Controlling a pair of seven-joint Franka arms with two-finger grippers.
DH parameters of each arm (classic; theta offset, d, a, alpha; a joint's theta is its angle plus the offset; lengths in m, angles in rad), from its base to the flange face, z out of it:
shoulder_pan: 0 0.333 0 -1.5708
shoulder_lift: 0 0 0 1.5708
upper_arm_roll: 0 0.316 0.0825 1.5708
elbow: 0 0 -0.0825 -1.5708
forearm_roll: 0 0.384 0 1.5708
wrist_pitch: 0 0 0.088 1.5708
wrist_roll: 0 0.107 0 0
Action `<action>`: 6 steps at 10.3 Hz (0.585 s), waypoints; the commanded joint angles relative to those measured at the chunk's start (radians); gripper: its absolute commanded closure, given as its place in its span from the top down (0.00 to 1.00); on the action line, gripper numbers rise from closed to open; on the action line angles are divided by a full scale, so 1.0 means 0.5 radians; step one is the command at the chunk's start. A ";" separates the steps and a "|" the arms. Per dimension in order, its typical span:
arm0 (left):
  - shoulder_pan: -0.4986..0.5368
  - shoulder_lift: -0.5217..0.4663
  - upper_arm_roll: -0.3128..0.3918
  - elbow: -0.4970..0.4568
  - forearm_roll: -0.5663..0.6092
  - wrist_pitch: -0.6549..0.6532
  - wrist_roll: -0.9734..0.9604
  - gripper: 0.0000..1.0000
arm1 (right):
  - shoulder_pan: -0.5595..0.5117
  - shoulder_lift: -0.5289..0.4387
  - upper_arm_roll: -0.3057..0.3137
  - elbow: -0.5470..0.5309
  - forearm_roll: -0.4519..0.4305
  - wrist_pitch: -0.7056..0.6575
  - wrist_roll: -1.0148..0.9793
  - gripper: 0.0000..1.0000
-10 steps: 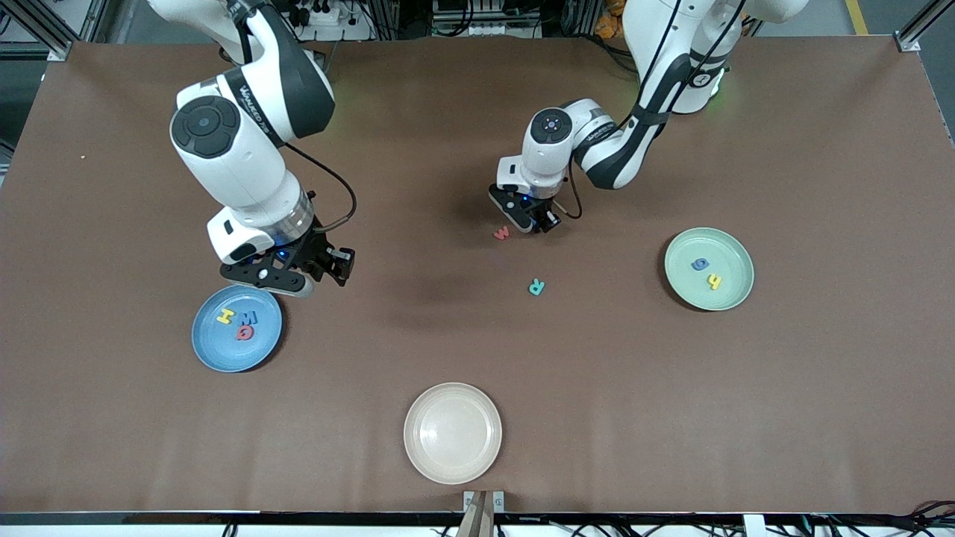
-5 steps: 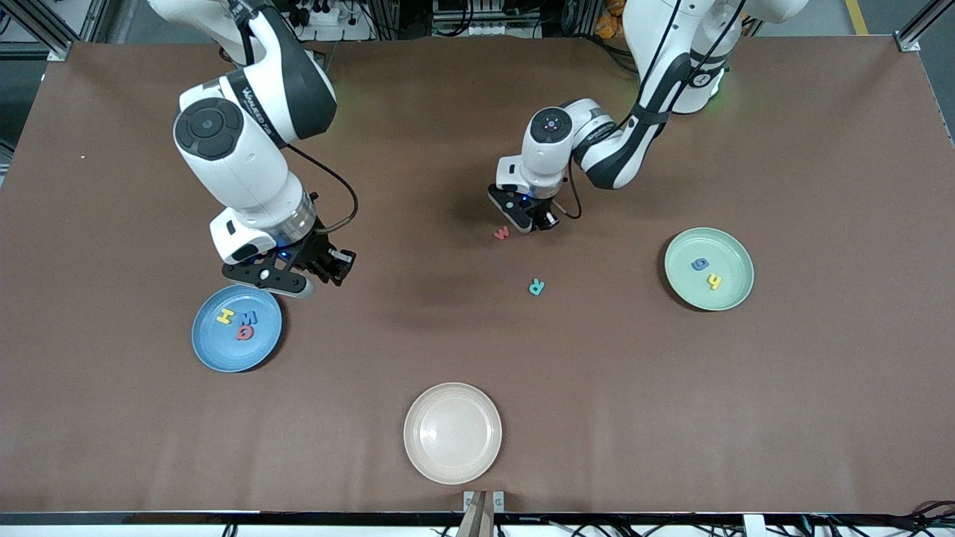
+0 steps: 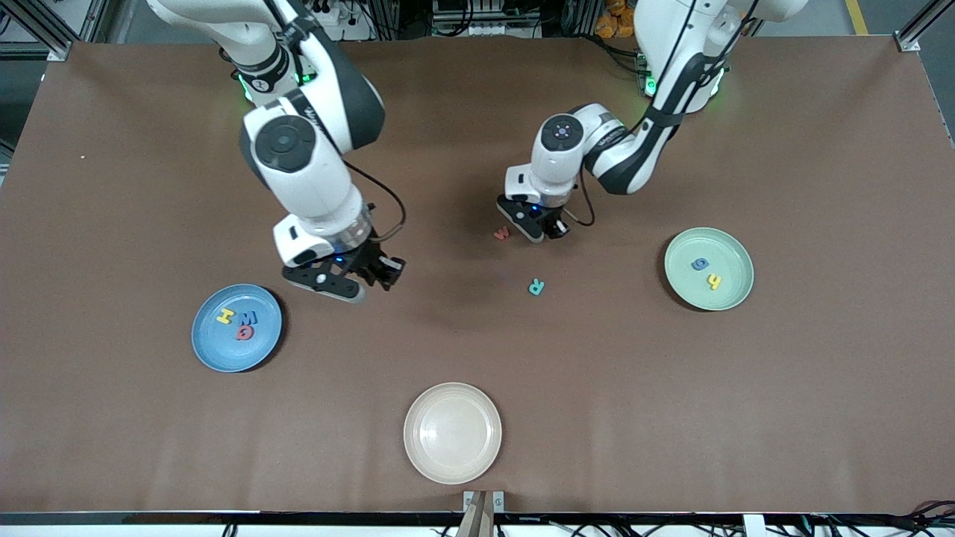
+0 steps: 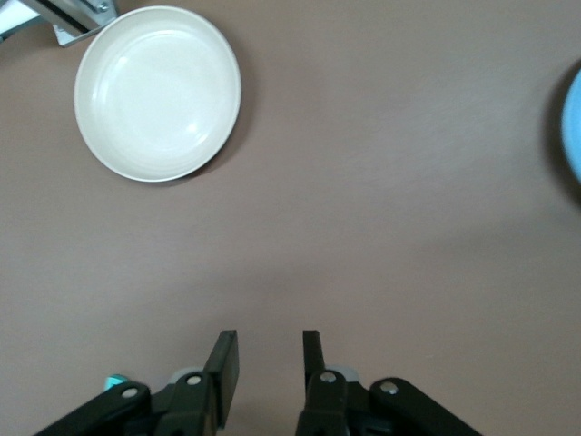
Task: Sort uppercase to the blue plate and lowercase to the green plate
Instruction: 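Drop the E on the green plate while the right gripper reaches the R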
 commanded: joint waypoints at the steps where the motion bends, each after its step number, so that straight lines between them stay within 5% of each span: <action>1: 0.308 -0.269 -0.026 -0.110 0.067 -0.211 0.007 0.00 | 0.101 0.281 -0.004 0.312 -0.136 -0.035 0.210 0.45; 6: 1.127 -0.543 -0.035 -0.169 0.054 -0.584 0.508 0.00 | 0.377 0.836 -0.019 0.915 -0.284 -0.038 0.382 0.60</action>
